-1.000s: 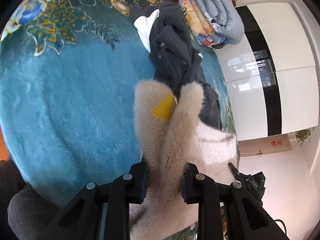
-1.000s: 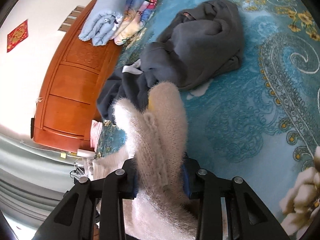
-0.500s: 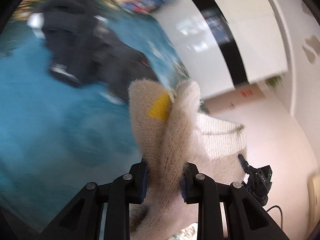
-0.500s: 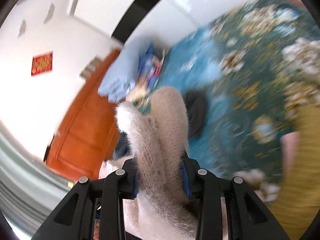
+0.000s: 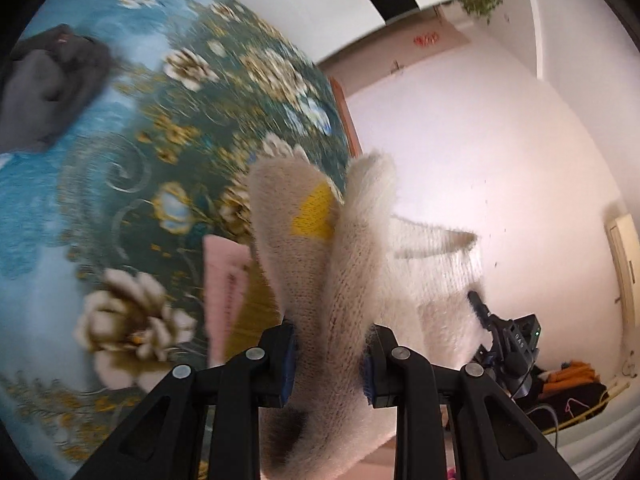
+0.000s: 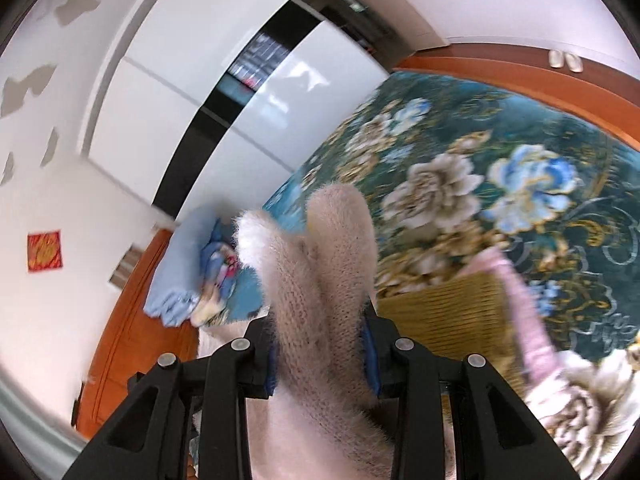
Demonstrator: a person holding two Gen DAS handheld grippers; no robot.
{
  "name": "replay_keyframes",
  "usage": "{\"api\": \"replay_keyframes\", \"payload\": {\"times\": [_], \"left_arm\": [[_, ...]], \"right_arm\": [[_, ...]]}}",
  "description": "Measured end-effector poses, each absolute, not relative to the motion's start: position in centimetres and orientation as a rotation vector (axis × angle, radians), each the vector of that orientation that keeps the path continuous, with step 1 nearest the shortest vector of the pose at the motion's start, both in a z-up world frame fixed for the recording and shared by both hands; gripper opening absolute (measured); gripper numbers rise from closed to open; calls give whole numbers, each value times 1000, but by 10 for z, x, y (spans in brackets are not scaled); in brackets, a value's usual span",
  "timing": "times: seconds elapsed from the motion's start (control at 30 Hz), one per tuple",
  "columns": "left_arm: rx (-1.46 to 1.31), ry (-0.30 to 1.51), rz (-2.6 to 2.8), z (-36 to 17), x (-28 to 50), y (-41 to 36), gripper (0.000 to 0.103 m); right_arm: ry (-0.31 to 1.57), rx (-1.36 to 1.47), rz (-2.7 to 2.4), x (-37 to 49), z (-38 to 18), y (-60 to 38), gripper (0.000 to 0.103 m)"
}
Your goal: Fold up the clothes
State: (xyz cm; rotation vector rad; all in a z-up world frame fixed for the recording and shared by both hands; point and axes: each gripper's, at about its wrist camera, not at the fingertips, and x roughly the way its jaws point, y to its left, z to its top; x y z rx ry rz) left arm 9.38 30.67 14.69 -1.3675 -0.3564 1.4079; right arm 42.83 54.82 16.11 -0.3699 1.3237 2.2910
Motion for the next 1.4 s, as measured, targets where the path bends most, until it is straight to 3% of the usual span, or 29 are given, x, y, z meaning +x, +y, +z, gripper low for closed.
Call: {"api": "replay_keyframes", "payload": {"times": [0.17,0.5,0.83,1.03,1.13,1.4], "left_arm": [[-1371,-230,1411,135,106,350,27],[-1460,-206,1431,83,97,358,29],[-1486,-200,1433,84,100,353,35],[-1473,-212,1489,95,99,340,43],[-1463,-218,1522,101,98,333,48],[-1356,-215,1621,130,99,316,49]], "right_arm": [[1369,-328,2225,457,125,571,34],[1559,-315,2062,487,36,582,35],[1549,-348,2069,485,39,584,37],[1523,-357,2062,488,45,581,45],[1484,-361,2061,491,53,581,48],[1319,-274,2065,502,94,578,50]]}}
